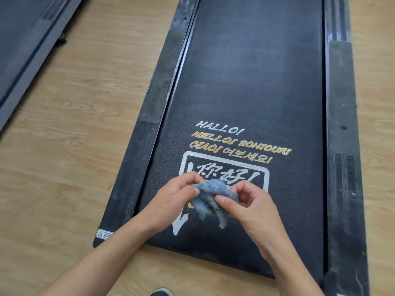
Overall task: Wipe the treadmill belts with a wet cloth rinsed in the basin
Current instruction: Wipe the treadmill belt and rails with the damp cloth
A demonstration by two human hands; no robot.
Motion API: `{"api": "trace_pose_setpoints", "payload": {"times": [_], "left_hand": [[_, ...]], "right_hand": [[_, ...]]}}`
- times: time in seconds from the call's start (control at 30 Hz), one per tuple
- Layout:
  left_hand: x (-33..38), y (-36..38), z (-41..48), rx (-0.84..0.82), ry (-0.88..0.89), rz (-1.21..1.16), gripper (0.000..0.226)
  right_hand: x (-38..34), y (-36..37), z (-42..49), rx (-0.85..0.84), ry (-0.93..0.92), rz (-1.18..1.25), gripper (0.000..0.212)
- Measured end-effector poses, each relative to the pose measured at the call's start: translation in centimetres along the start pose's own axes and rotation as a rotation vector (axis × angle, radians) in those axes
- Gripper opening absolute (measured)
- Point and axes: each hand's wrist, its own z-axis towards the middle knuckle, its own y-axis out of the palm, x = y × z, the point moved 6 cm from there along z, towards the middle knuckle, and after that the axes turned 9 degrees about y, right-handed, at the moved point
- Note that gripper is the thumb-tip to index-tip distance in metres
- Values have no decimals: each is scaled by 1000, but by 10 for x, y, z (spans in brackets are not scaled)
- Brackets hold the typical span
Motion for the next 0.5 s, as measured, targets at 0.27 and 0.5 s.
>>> {"api": "trace_pose_setpoints", "payload": {"times": [0.27,0.5], "left_hand": [[-25,-27,1,263,-135,-63,21],[-52,-93,-17,601,174,876,51]], "right_hand": [[2,-23,-1,19,66,-170,6],[19,-91,-4,207,105,-327,11]]}}
